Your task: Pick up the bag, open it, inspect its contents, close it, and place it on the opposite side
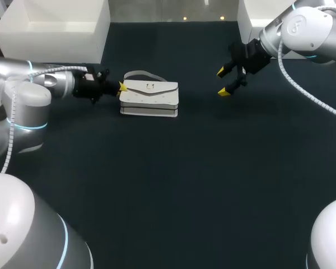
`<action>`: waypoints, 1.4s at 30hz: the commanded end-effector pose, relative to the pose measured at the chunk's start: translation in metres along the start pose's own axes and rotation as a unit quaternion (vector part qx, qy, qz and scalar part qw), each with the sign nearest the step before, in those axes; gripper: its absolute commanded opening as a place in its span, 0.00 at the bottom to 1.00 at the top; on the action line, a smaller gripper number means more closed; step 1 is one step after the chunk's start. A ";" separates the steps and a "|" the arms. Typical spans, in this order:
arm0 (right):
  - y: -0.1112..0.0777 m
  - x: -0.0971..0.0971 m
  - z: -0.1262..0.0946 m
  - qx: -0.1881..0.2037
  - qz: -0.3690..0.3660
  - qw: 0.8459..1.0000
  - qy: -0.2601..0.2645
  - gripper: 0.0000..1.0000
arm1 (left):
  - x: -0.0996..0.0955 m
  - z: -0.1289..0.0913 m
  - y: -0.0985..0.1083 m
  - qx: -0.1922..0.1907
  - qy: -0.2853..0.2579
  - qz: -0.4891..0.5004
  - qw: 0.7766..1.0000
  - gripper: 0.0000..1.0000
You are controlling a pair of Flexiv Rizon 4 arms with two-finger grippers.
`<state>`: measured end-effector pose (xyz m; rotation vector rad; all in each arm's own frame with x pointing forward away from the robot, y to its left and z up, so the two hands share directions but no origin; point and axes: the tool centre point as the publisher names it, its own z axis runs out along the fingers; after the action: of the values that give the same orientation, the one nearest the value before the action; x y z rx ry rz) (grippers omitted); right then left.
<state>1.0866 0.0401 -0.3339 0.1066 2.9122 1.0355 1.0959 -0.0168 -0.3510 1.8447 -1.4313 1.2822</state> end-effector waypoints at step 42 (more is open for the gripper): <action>0.000 -0.001 0.000 -0.001 -0.001 1.000 0.002 1.00 | 0.017 0.022 0.010 -0.106 0.010 -0.002 0.994 0.43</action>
<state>1.0866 0.0401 -0.3339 0.1066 2.9122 1.0355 1.0823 -0.0481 -0.3474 1.7233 -1.4753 1.1562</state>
